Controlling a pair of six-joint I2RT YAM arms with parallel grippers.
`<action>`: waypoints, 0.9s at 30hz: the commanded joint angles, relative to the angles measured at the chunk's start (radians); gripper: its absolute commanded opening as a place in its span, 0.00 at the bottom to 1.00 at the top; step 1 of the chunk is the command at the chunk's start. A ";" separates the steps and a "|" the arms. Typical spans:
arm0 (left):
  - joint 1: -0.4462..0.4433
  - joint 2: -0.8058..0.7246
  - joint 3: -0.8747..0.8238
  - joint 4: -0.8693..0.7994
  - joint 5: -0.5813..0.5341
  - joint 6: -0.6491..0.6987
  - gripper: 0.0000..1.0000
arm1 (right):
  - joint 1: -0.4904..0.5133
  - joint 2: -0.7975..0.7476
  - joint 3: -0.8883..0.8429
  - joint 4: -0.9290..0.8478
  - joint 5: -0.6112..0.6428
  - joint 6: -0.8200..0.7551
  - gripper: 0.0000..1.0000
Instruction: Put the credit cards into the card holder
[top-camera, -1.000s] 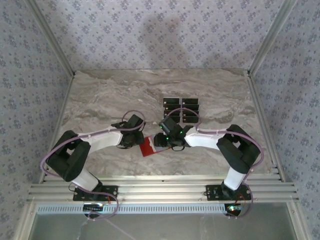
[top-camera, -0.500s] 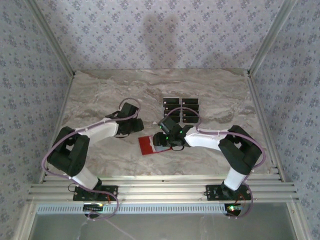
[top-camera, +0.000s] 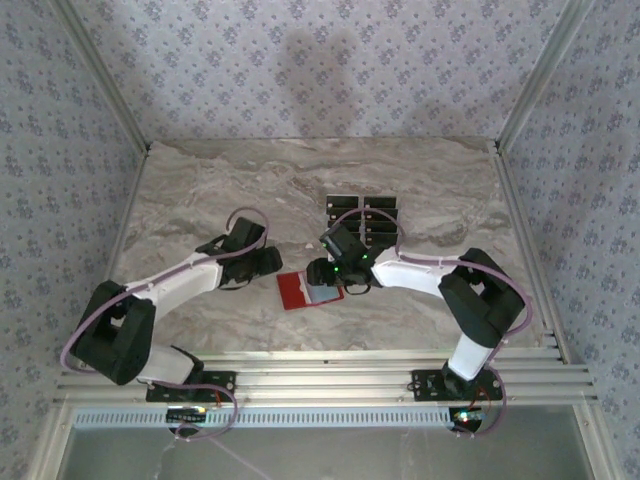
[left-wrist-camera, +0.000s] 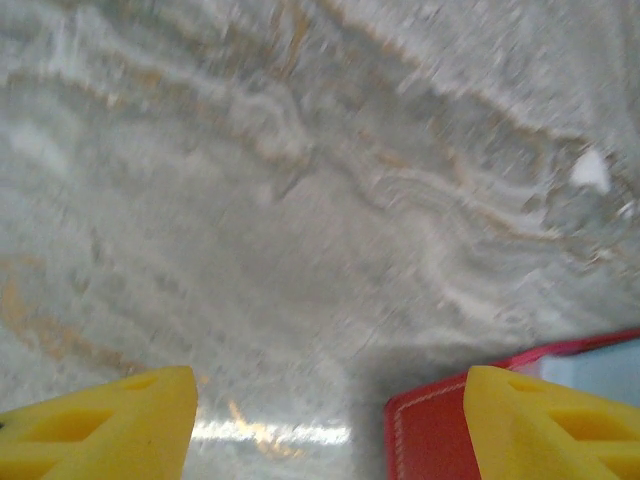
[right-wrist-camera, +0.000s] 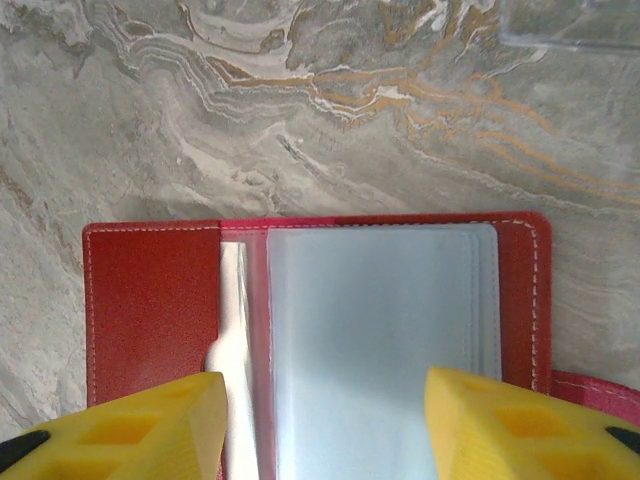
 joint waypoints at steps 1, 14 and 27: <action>-0.009 -0.044 -0.029 -0.025 -0.010 -0.043 0.72 | -0.004 0.028 0.025 -0.005 -0.030 -0.023 0.56; -0.019 -0.033 -0.079 0.021 -0.017 -0.057 0.72 | 0.009 0.068 0.021 0.062 -0.102 0.030 0.56; -0.019 -0.058 -0.073 0.020 -0.016 -0.034 0.72 | 0.016 0.096 0.026 0.127 -0.160 0.094 0.56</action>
